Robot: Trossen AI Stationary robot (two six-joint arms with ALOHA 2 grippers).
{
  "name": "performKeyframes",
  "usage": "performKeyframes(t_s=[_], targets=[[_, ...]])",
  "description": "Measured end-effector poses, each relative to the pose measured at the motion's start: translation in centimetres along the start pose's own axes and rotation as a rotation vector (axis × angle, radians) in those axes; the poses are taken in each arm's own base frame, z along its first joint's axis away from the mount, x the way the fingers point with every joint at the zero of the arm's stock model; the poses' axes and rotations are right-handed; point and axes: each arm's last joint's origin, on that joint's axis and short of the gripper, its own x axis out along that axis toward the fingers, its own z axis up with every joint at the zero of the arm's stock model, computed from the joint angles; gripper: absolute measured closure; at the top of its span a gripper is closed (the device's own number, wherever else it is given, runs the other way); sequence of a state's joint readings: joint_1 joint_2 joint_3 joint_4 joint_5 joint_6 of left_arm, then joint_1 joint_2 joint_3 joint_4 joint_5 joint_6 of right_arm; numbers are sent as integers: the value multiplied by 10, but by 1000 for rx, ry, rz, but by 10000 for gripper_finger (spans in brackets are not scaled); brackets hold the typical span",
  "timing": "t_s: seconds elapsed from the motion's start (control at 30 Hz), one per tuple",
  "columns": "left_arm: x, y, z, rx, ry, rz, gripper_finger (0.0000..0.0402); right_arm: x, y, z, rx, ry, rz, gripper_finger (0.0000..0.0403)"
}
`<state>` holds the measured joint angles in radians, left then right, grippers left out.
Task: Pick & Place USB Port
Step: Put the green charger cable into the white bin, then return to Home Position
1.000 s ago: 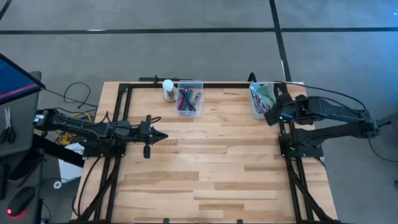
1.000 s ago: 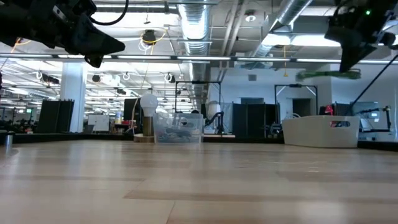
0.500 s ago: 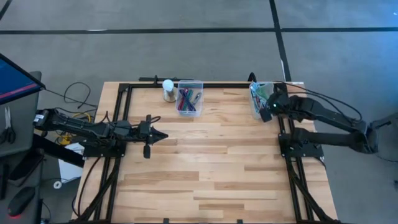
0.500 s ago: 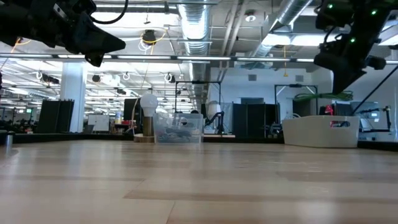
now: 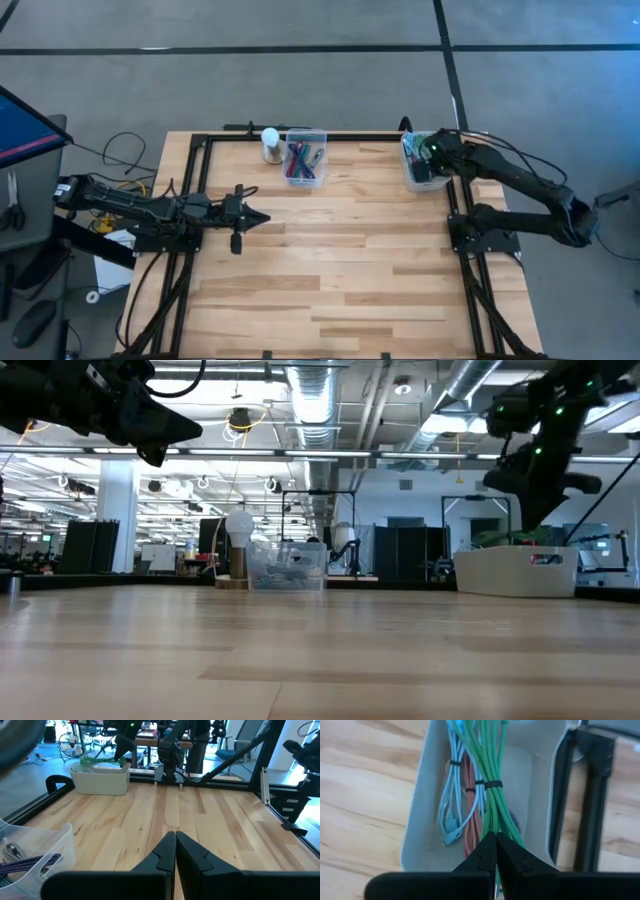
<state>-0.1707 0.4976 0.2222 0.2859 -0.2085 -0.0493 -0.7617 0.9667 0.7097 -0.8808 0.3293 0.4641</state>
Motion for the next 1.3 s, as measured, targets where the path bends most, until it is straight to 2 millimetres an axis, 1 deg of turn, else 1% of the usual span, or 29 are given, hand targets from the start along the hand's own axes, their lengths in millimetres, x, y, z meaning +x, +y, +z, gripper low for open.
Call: performKeyframes(t_s=[0.2,0.33,0.47,0.57,0.7,1.0,1.1,1.3], targets=[[0,0,0,0,0,0,389,29,9,8,-14,101,-14,403],[0,0,0,0,0,0,389,45,14,10,-26,166,-12,403],[0,0,0,0,0,0,389,56,17,11,-40,192,-43,403],[0,0,0,0,0,0,389,59,18,11,-44,181,-69,399],[0,0,0,0,-2,0,389,57,17,12,-43,173,-69,382],[0,0,0,-1,-4,0,389,41,15,18,-71,120,-18,318],[0,0,1,-1,-6,0,389,34,18,18,-87,112,63,308],[0,0,1,-3,-12,-1,389,17,29,12,-141,92,236,305]])
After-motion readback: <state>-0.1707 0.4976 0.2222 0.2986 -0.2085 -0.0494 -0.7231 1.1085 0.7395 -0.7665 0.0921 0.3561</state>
